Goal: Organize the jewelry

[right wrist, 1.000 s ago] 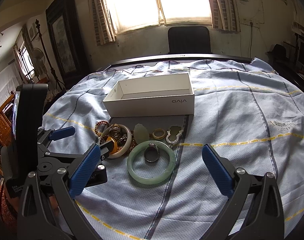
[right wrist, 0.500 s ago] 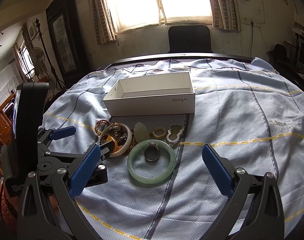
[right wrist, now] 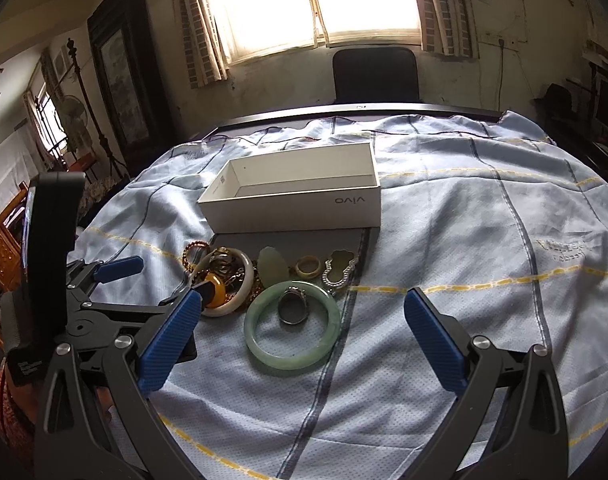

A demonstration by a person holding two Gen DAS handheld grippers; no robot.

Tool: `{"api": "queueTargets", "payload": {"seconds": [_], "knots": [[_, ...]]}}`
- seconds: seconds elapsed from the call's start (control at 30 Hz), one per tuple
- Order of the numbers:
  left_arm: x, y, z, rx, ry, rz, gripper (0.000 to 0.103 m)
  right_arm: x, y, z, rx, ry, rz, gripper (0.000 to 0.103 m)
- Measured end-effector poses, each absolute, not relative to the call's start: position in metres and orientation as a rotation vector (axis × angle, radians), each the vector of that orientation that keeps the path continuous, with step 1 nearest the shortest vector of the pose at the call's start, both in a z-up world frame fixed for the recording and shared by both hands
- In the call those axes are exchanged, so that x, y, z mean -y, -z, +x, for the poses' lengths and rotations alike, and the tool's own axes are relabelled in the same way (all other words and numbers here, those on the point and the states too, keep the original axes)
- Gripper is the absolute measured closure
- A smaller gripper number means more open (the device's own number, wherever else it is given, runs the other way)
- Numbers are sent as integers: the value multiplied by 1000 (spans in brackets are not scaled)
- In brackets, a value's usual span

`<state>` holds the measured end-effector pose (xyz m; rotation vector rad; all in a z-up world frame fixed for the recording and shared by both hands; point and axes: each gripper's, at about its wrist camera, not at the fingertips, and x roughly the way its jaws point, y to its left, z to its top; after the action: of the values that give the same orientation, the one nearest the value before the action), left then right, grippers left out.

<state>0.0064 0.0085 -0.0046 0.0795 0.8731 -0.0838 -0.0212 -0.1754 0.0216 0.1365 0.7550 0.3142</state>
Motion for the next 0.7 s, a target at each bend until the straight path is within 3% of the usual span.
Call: {"api": "queueTargets", "payload": {"seconds": [0.7], "knots": [[-3, -8, -6, -815, 87, 106, 3, 173, -18, -20, -765, -313, 128, 4]]}}
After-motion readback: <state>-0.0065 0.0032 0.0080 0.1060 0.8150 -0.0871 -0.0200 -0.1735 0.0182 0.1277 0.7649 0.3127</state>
